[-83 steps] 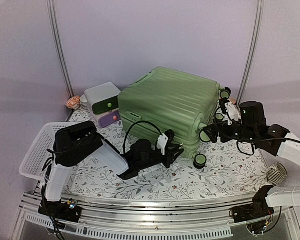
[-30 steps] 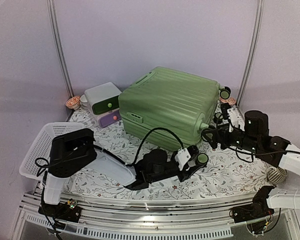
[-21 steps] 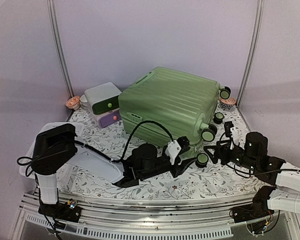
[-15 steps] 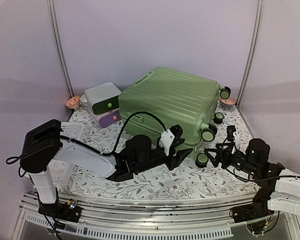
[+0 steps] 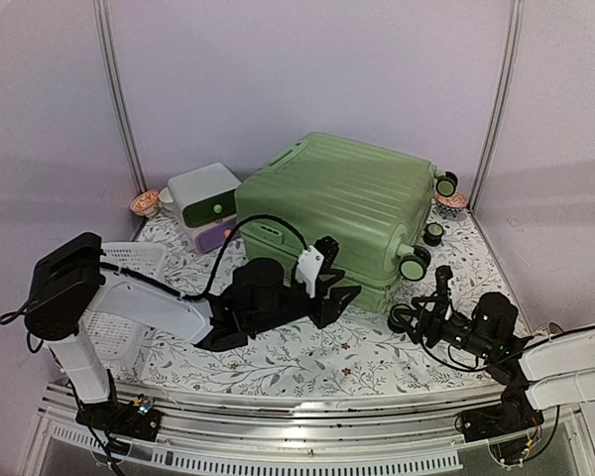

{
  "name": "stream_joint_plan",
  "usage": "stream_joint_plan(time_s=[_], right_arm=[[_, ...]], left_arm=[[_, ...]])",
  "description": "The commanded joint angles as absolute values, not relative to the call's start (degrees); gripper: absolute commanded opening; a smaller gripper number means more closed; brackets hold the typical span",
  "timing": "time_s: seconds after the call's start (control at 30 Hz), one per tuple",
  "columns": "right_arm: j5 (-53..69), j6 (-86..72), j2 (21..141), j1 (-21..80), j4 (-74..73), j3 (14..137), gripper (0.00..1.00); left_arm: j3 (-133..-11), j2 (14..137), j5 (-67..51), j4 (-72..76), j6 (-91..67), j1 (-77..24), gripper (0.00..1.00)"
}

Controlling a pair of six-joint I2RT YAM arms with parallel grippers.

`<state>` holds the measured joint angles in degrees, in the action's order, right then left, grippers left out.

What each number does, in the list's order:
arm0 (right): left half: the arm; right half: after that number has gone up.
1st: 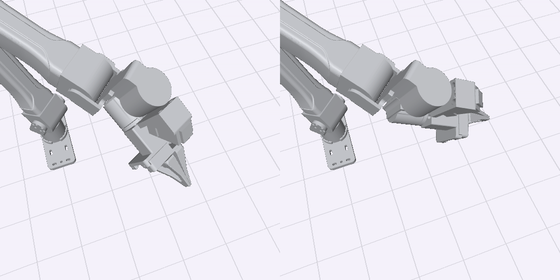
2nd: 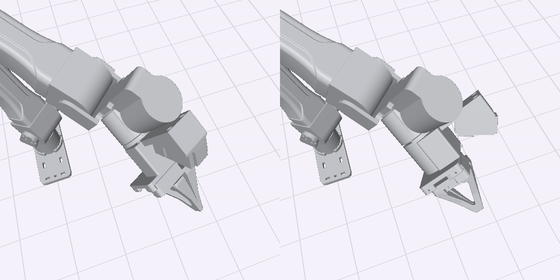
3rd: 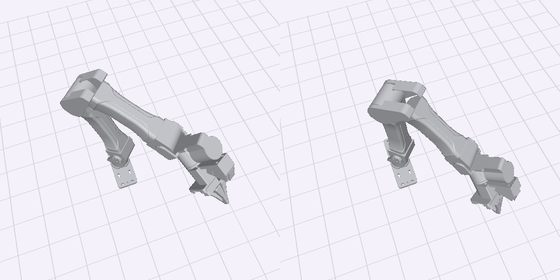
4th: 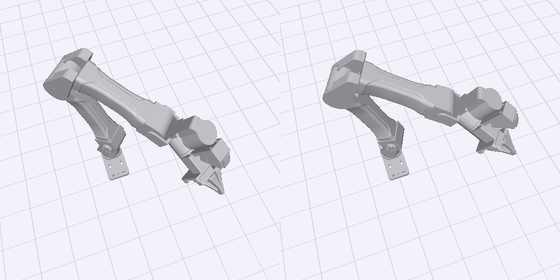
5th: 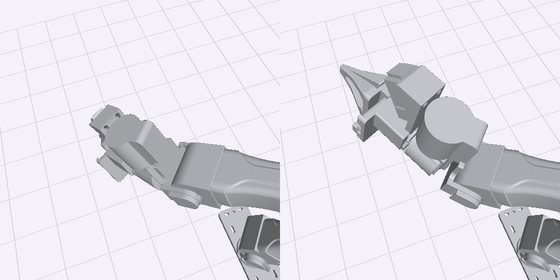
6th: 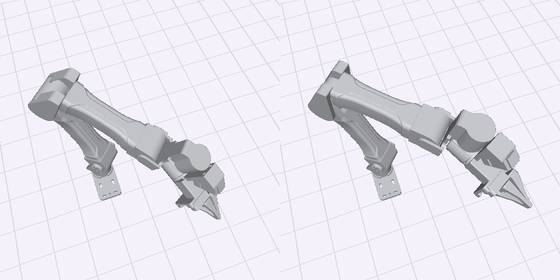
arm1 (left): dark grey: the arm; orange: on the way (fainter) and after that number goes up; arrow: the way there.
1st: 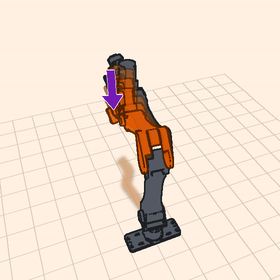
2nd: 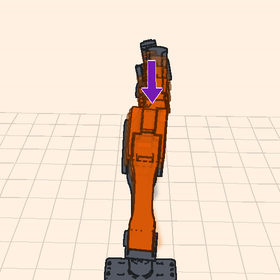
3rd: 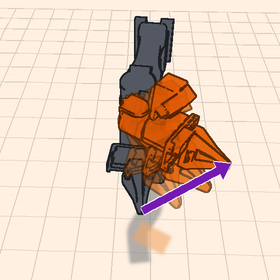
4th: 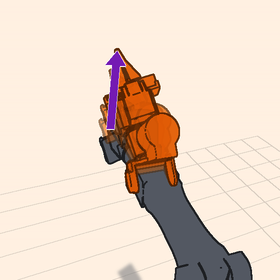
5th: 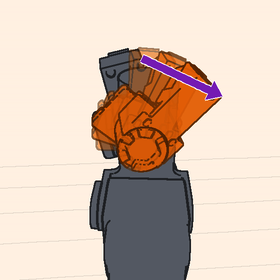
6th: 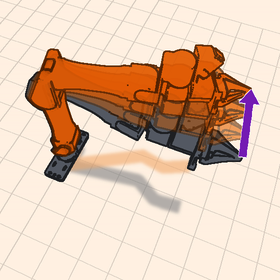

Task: Open, take out, and arrange the luggage
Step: Pick up the zipper from the luggage.

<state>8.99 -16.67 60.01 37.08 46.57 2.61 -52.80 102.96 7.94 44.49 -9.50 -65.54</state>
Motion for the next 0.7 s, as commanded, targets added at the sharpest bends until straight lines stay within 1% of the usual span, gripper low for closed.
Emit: stream_joint_plan(time_s=[0.0,0.23,0.4,0.47,0.57,0.67], right_arm=[[9.68,-15.0,68.87,37.27,64.8,2.0,0.71],[8.93,-14.91,82.1,36.38,80.77,1.96,0.66],[9.09,-14.6,89.53,36.1,85.21,2.88,0.66],[8.74,-14.68,92.24,36.04,89.18,2.54,0.65],[7.66,-14.76,95.84,36.06,94.77,2.35,0.62],[8.13,-14.52,98.84,36.04,96.6,3.29,0.59]], left_arm=[[-51.35,100.84,7.62,44.03,-10.8,-64.22,0.52],[-48.97,98.99,8.8,44.12,-10.99,-63.75,0.51],[-47.29,97.53,9.31,43.99,-11.15,-63.25,0.51],[-46.74,97.09,9.32,44.03,-11.25,-63.19,0.51],[-46.33,96.93,9.41,44.03,-11.33,-62.96,0.52],[-46.47,97.18,9.41,44.08,-11.34,-62.89,0.52]])
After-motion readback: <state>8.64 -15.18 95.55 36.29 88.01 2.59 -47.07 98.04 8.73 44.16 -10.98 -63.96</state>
